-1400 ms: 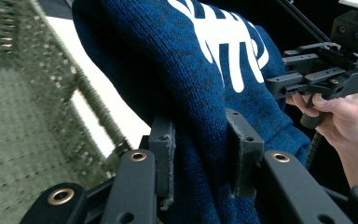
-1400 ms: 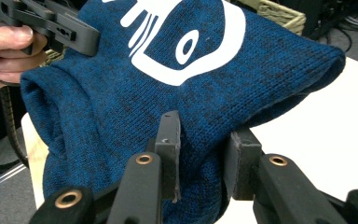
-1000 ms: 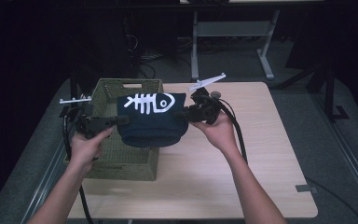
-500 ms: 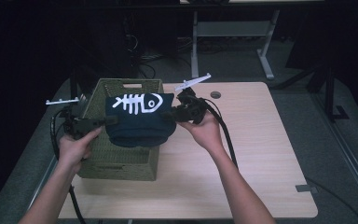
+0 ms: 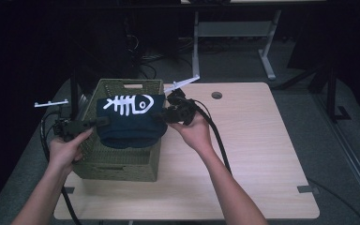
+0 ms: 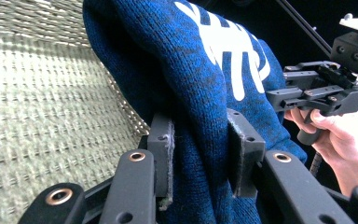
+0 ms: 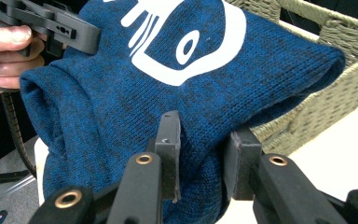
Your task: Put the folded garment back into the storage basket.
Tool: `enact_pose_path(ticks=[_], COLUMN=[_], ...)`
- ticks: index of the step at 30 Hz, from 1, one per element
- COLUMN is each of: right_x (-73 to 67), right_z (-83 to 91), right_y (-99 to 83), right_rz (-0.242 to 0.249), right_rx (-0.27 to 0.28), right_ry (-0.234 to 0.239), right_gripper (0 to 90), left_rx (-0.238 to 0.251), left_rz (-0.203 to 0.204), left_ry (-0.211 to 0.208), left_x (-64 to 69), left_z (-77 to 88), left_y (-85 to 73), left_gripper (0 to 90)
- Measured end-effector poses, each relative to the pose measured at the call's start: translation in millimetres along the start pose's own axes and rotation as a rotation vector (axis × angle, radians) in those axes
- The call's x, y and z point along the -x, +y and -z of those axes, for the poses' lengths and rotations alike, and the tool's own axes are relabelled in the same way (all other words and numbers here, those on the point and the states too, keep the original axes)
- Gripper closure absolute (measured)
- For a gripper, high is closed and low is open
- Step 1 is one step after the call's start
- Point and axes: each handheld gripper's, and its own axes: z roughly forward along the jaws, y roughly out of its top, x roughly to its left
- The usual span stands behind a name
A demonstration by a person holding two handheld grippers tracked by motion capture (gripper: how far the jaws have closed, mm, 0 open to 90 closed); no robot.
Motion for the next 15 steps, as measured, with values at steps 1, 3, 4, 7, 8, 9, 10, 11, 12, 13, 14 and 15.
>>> enact_pose_path(ticks=[1, 3, 4, 7, 8, 9, 10, 11, 12, 13, 14, 15], right_x=[-0.7, -2.6, -3.2, -5.6, -6.9, -7.7, -9.1, -9.5, -10.0, -10.6, -11.1, -11.4], right_z=[-1.9, -5.6, -7.5, -13.4, -15.5, -17.7, -20.2, -22.9, -25.4, -27.9, -30.5, -33.1], right_y=[0.8, 2.8, 3.6, 6.4, 7.3, 7.9, 8.6, 9.0, 9.4, 9.8, 9.9, 9.8], right_rz=[0.003, 0.003, 0.007, 0.002, 0.002, 0.007, 0.000, 0.006, 0.006, 0.000, -0.004, 0.000], right_rx=[0.001, -0.002, 0.001, -0.001, 0.000, -0.003, -0.008, -0.009, -0.009, -0.008, -0.008, -0.009], right_ry=[0.001, 0.003, 0.003, 0.012, 0.012, 0.010, 0.013, 0.013, 0.014, 0.016, 0.018, 0.019], right_gripper=[70.4, 70.4, 70.3, 70.3, 70.3, 70.4, 70.4, 70.4, 70.4, 70.4, 70.4, 70.3], left_rx=[0.001, 0.010, 0.007, 0.007, 0.006, 0.005, 0.001, 0.000, -0.001, -0.004, -0.003, -0.009], left_rz=[0.005, 0.009, 0.007, 0.012, 0.013, 0.015, 0.016, 0.019, 0.020, 0.021, 0.023, 0.021], left_ry=[0.005, 0.009, 0.014, 0.027, 0.028, 0.034, 0.038, 0.042, 0.047, 0.050, 0.058, 0.064], left_x=[-1.1, -3.7, -4.9, -8.0, -9.8, -11.5, -13.3, -15.2, -17.1, -19.0, -20.7, -22.9], left_z=[1.9, 5.1, 6.9, 12.1, 13.5, 15.1, 16.9, 18.3, 19.6, 21.0, 22.1, 22.7], left_y=[0.0, 0.1, 0.4, 1.0, 1.1, 1.4, 1.5, 1.4, 1.1, 1.1, 0.7, 0.3], left_gripper=[66.7, 66.5, 66.5, 66.6, 66.6, 66.6, 66.6, 66.6, 66.5, 66.5, 66.5, 66.5])
